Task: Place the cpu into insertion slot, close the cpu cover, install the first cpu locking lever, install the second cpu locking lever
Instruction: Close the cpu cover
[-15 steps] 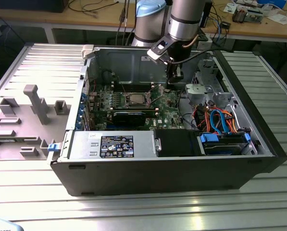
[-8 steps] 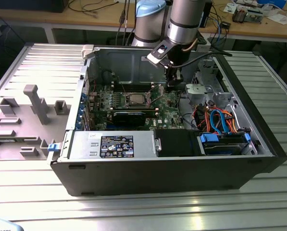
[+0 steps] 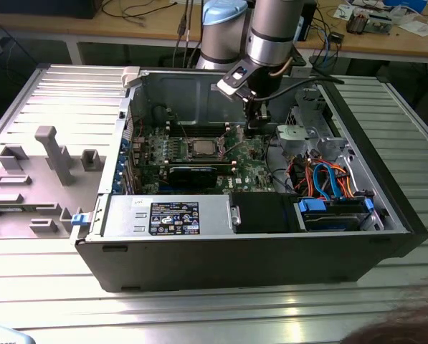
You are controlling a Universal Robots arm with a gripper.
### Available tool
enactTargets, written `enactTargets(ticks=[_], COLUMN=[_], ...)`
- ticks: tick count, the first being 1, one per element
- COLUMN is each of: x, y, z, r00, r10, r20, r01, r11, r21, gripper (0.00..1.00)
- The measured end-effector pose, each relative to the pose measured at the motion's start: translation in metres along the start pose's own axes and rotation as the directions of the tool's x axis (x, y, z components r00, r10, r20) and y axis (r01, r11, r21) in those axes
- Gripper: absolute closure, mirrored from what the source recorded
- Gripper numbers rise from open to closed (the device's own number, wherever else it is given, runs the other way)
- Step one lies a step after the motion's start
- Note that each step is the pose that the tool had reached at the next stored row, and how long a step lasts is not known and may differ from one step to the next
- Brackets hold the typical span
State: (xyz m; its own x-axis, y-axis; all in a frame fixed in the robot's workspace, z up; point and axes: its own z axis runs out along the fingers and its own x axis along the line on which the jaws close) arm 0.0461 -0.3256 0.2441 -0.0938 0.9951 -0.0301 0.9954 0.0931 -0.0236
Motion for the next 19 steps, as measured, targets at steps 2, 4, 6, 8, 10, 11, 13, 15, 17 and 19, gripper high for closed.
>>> enactTargets(ticks=[2,4,6,8,10,11,13,15,17,19], x=[0.0002,0.0003,0.0005,0.0006,0.0007,0.0007,0.0008,0.0009,0.0011,0.0013], y=[-0.0019,-0.0033,-0.0047,-0.0062,-0.0071,-0.0076,-0.0084,-0.0094,-0.0107,-0.0132], z=[0.0001,0.0002,0.0003,0.0003,0.0004,0.0005,0.0006,0.0007,0.0008,0.0009], r00=[1.0,1.0,1.0,1.0,1.0,1.0,1.0,1.0,1.0,1.0], r10=[0.0,0.0,0.0,0.0,0.0,0.0,0.0,0.0,0.0,0.0], r20=[0.0,0.0,-0.0001,0.0,0.0,0.0,-0.0001,0.0,-0.0001,0.0], r01=[0.0,0.0,0.0,0.0,0.0,0.0,0.0,0.0,0.0,0.0], r11=[1.0,1.0,1.0,1.0,1.0,1.0,1.0,1.0,1.0,1.0], r21=[0.0,0.0,0.0,0.0,0.0,0.0,0.0,0.0,0.0,0.0], gripper=[0.89,0.89,0.89,0.89,0.89,0.89,0.89,0.89,0.89,0.89])
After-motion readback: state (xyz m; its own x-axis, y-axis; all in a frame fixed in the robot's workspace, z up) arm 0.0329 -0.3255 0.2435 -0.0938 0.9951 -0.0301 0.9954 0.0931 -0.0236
